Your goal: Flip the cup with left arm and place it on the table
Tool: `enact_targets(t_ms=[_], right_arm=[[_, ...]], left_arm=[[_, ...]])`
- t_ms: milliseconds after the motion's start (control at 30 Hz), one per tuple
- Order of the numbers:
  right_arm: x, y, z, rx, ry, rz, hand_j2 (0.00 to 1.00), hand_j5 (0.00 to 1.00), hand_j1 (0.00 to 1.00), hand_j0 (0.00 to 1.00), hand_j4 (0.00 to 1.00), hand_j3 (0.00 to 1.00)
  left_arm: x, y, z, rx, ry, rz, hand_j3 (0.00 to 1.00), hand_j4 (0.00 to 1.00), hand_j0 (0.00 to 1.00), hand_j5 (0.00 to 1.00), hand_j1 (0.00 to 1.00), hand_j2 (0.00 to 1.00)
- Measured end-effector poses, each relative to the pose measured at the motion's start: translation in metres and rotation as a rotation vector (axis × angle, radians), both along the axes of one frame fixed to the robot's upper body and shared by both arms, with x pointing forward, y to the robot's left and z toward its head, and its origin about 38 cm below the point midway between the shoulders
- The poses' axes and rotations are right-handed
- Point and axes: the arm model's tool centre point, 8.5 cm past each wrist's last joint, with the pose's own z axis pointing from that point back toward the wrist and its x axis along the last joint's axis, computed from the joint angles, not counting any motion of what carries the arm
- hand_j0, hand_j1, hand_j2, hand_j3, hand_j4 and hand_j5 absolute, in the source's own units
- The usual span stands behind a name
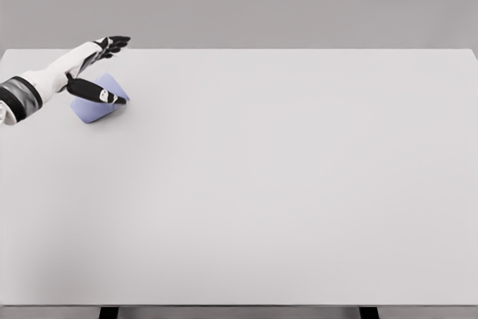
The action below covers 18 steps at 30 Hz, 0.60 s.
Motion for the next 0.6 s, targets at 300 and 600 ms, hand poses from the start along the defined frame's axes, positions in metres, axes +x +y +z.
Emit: enact_targets(t_ms=[300, 600], right_arm=[[0.0, 0.0, 0.0, 0.0, 0.0, 0.0, 1.0, 1.0, 1.0, 1.0, 1.0, 1.0], [0.0, 0.0, 0.0, 0.0, 0.0, 0.0, 1.0, 1.0, 1.0, 1.0, 1.0, 1.0]], left_arm=[[0.0, -0.004, -0.016, 0.019, -0.022, 0.059, 1.0, 1.0, 1.0, 1.0, 1.0, 1.0], [-0.005, -0.008, -0.018, 0.024, -0.079, 0.01, 1.0, 1.0, 1.0, 1.0, 1.0, 1.0]])
